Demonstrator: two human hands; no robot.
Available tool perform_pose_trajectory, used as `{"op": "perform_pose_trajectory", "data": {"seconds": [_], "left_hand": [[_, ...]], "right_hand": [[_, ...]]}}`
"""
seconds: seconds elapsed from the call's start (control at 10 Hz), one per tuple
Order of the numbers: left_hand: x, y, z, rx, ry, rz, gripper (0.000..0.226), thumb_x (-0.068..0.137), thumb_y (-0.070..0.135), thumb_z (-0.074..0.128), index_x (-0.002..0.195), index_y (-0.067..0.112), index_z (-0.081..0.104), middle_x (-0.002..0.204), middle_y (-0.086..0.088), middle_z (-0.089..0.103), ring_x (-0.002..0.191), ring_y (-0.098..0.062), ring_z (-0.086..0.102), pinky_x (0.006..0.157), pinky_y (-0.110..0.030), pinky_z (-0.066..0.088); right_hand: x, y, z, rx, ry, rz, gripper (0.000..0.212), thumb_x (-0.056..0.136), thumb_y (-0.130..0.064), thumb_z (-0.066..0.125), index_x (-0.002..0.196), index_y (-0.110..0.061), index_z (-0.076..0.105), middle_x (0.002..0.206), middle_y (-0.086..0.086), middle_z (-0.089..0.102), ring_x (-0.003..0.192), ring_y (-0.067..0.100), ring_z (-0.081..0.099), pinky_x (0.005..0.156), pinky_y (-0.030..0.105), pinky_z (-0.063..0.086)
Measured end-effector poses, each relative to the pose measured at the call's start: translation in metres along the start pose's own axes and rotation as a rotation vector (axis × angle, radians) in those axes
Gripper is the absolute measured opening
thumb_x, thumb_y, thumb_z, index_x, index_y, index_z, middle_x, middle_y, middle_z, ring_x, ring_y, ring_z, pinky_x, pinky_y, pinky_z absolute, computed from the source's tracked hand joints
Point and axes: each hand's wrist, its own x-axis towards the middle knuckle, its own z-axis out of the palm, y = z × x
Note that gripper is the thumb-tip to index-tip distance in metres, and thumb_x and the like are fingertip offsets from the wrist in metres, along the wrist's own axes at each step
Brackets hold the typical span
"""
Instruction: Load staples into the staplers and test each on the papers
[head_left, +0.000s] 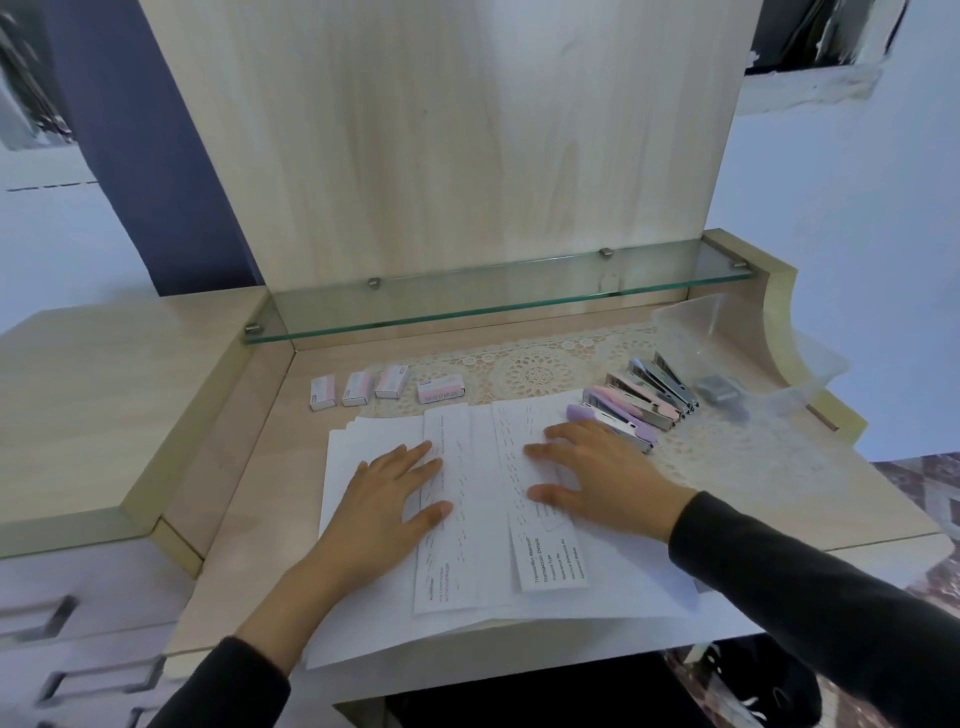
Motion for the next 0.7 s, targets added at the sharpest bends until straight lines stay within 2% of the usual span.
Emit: {"op": "perform_pose_trajectory", "data": {"seconds": [0.1,0.2,0.3,0.4,0.5,0.6,0.7], "left_hand": [[0.004,0.004,0.002,-0.037,0.039,0.007,0.052,0.092,0.043,0.043,0.140,0.028,0.030,0.151,0.015,0.016,0.140,-0.008,0.009,0.116,-0.035,0.005],[0.003,0.006,0.006,-0.053,0.075,-0.003,0.048,0.094,0.040,0.042,0.139,0.028,0.032,0.149,0.015,0.021,0.139,-0.008,0.014,0.116,-0.031,0.006],[0.000,0.006,0.008,-0.048,0.098,0.005,0.046,0.094,0.041,0.041,0.138,0.030,0.033,0.149,0.016,0.022,0.138,-0.006,0.015,0.115,-0.030,0.005],[-0.006,0.009,0.008,-0.121,0.115,0.026,0.049,0.089,0.055,0.041,0.132,0.033,0.040,0.139,0.026,0.021,0.134,-0.001,0.018,0.116,-0.029,0.008],[-0.012,0.011,0.011,-0.126,0.142,0.030,0.071,0.069,0.072,0.026,0.127,0.035,0.046,0.136,0.027,0.024,0.131,0.001,0.022,0.116,-0.031,0.011],[-0.015,0.011,0.018,-0.100,0.153,0.003,0.086,0.064,0.077,0.014,0.133,0.033,0.041,0.146,0.018,0.025,0.137,-0.004,0.019,0.114,-0.028,0.000],[-0.017,0.013,0.022,-0.071,0.151,0.002,0.104,0.056,0.089,0.000,0.136,0.033,0.036,0.148,0.017,0.022,0.138,-0.004,0.015,0.109,-0.025,-0.006]], "right_hand": [[0.001,0.000,0.004,0.020,0.039,0.040,0.056,0.085,-0.054,0.046,0.134,-0.028,0.039,0.137,0.002,0.040,0.130,0.018,0.031,0.106,0.031,0.027],[-0.001,0.000,0.006,0.027,0.042,0.075,0.057,0.084,-0.057,0.045,0.132,-0.027,0.041,0.130,0.001,0.043,0.126,0.018,0.035,0.100,0.031,0.034],[-0.008,0.000,0.004,0.014,0.043,0.066,0.061,0.084,-0.063,0.035,0.134,-0.029,0.039,0.138,-0.001,0.041,0.130,0.016,0.033,0.103,0.032,0.031],[-0.018,0.002,0.008,0.051,0.001,0.047,0.081,0.073,-0.074,0.012,0.140,-0.031,0.024,0.152,-0.004,0.022,0.139,0.013,0.018,0.112,0.031,0.016],[-0.024,0.008,0.020,0.039,-0.042,0.018,0.100,0.056,-0.085,-0.006,0.143,-0.035,0.004,0.155,-0.007,-0.001,0.142,0.010,-0.003,0.112,0.028,-0.005],[-0.024,0.008,0.024,0.029,-0.029,0.038,0.097,0.059,-0.085,0.000,0.142,-0.036,-0.001,0.154,-0.008,-0.006,0.142,0.010,-0.007,0.111,0.030,-0.010],[-0.025,0.006,0.022,0.030,-0.023,0.050,0.096,0.058,-0.083,0.000,0.142,-0.037,0.000,0.155,-0.009,-0.004,0.142,0.009,-0.005,0.111,0.030,-0.009]]}}
